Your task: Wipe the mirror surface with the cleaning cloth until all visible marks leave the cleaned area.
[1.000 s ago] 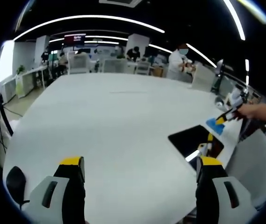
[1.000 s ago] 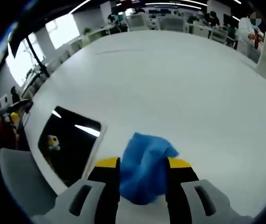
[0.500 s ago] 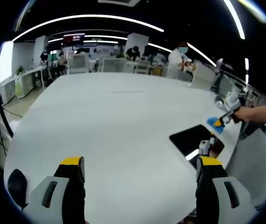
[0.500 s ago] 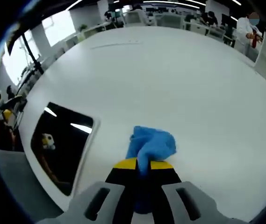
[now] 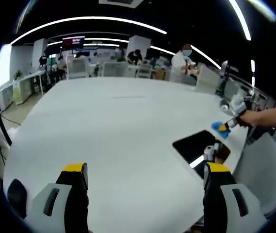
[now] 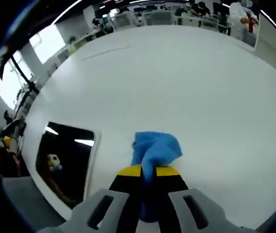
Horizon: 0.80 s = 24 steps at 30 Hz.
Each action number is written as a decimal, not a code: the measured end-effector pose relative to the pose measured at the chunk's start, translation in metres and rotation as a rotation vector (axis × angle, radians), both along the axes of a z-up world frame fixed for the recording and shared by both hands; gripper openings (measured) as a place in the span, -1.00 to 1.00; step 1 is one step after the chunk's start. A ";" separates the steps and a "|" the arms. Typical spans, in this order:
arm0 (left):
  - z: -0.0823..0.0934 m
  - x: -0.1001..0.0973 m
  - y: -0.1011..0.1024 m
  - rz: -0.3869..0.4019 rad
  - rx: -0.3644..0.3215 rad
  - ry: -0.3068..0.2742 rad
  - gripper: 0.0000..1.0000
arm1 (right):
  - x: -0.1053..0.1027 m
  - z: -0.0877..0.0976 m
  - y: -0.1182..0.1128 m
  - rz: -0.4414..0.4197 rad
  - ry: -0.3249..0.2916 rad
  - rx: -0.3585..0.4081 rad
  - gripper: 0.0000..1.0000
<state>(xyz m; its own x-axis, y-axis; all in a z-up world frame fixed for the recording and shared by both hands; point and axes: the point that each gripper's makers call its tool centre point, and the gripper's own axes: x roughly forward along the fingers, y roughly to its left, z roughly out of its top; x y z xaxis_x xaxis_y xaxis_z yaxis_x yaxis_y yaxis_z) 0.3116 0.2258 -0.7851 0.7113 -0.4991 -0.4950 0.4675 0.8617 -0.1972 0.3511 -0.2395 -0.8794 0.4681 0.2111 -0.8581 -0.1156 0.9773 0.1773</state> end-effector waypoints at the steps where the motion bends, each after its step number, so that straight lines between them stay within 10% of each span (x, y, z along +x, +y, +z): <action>1: 0.000 0.000 0.000 -0.002 0.001 -0.001 0.99 | 0.000 0.000 -0.001 -0.008 0.004 0.001 -0.94; 24: -0.005 0.005 0.013 0.006 -0.003 -0.001 0.99 | 0.014 0.052 0.023 -0.075 0.007 0.094 -0.97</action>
